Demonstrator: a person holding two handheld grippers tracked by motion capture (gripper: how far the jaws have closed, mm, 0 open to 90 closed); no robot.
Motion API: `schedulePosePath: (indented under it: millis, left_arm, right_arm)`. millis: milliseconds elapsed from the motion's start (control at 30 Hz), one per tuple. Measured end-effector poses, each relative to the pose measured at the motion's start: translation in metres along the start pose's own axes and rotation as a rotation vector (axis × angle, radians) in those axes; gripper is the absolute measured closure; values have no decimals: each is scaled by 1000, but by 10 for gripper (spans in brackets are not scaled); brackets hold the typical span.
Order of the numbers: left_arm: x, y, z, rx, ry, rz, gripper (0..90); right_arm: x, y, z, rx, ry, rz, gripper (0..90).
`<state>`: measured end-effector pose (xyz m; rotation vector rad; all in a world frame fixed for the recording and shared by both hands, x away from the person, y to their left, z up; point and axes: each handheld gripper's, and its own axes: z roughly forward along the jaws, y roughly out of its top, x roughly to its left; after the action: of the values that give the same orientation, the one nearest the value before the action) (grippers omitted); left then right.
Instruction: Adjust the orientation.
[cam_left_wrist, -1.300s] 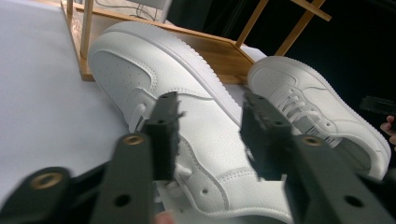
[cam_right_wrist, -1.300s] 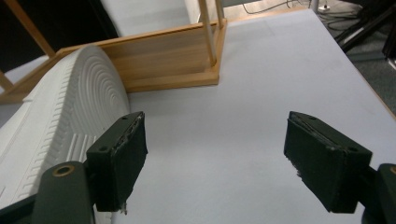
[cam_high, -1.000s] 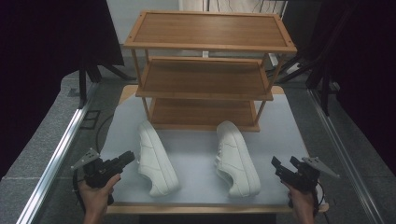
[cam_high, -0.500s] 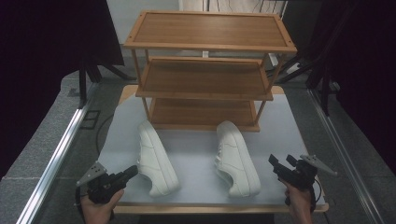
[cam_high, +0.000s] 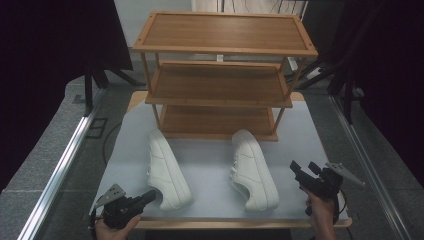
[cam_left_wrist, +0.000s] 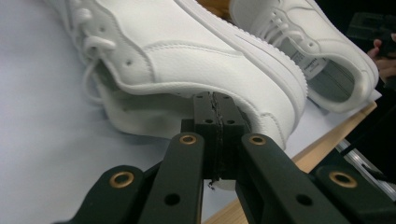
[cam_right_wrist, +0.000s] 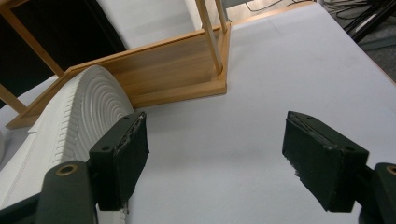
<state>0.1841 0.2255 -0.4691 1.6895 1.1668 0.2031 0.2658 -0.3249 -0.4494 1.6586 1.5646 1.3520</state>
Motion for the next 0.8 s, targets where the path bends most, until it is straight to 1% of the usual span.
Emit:
schedulePosePath:
  millis: [200,300,433,800]
  left_arm:
    - [1,0,7,19,-12,8,891]
    - [1,1,9,24,-18,6,891]
    - [1,2,10,27,-24,15,891]
    - [1,4,12,31,-40,17,892]
  right_arm:
    - [-3,-1,-2,-2,-11,-6,221]
    - [-4,-1,-4,-3,-20,12,221]
    - [-6,-2,-7,-6,-26,22,221]
    - [-7,-4,-8,1,-34,18,221]
